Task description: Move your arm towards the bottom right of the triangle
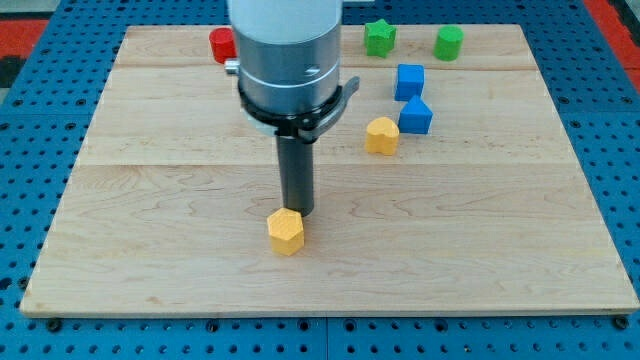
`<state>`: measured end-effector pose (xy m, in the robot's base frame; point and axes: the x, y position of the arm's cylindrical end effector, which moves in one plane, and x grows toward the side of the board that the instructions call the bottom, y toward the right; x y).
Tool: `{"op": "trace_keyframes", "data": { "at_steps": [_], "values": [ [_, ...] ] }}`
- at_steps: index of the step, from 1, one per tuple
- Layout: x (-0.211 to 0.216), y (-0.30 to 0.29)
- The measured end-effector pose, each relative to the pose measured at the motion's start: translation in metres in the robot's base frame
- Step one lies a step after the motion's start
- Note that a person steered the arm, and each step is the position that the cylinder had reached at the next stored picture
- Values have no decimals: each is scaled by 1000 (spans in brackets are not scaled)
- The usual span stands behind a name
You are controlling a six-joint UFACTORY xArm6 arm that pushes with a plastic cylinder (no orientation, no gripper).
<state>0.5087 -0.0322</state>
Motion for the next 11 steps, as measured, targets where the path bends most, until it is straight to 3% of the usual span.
{"op": "trace_keyframes", "data": {
  "at_steps": [1, 2, 3, 4, 5, 11],
  "values": [
    [-24, 0],
    [18, -1],
    [32, -1],
    [32, 29],
    [19, 133],
    [-2, 190]
  ]
}}
